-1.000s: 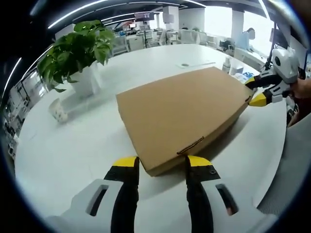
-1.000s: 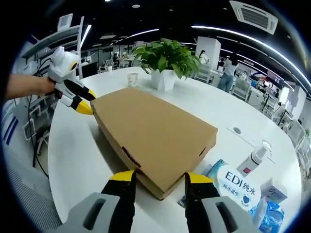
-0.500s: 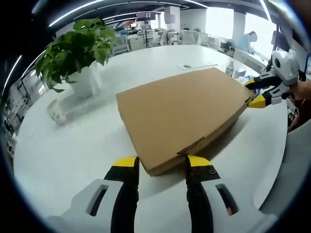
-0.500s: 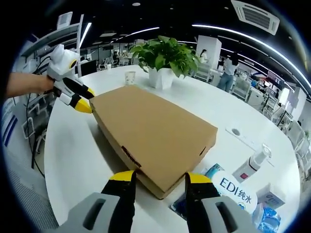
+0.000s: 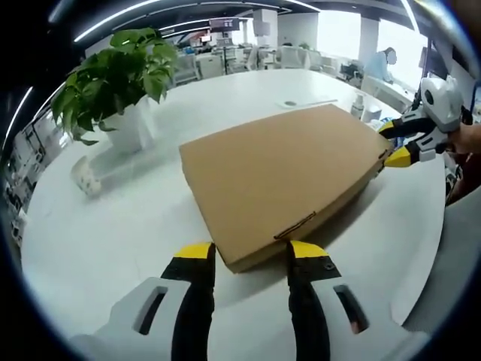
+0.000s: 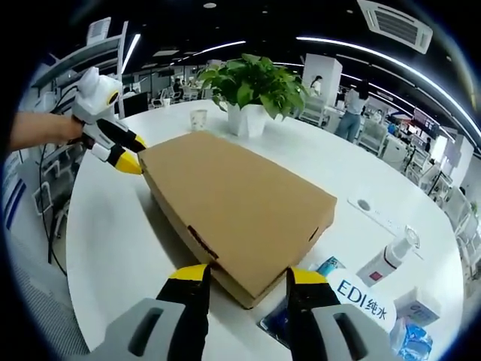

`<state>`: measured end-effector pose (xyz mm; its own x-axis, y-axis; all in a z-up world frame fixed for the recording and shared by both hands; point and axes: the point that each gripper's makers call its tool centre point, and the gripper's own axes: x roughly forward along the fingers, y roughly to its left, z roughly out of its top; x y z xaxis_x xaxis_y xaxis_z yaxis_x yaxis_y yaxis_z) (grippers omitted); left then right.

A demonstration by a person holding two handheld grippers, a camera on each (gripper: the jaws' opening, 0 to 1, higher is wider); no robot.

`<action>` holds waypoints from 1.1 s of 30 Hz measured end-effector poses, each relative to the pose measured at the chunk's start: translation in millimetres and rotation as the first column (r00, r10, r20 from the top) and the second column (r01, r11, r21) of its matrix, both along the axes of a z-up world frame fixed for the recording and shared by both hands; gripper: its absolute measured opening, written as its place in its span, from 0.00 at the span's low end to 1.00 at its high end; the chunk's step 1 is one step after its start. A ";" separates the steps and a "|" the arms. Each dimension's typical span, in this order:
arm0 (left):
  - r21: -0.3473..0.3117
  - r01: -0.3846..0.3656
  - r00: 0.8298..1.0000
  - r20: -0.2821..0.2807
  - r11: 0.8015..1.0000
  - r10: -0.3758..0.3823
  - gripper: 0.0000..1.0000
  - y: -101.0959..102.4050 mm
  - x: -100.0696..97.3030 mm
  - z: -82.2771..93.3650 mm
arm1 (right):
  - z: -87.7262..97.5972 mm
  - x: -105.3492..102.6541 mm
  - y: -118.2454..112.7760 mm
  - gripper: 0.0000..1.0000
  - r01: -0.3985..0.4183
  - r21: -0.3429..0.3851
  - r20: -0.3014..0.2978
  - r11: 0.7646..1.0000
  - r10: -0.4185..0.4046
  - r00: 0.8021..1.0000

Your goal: Operate the shoe box by opening the lid, removing the specified soft item, and placing it in the target area until the item is outside and the box remains undamaged.

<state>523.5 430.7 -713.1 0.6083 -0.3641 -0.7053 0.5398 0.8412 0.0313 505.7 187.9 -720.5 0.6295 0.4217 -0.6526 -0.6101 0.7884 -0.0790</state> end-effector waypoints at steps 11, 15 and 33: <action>0.005 0.006 1.000 0.000 1.000 -0.006 0.37 -0.5 0.8 0.2 | -0.2 -0.7 -1.0 0.38 0.001 0.000 -0.001 1.000 -0.001 1.000; 0.006 0.001 1.000 -0.003 1.000 -0.001 0.37 0.2 -0.2 -0.1 | -0.3 -1.0 -1.3 0.38 0.005 -0.002 -0.002 1.000 -0.005 1.000; 0.001 -0.032 0.999 0.019 0.999 0.032 0.48 14.8 -21.0 9.9 | 15.7 -14.3 -4.8 0.47 -0.006 0.019 0.033 1.000 0.005 0.999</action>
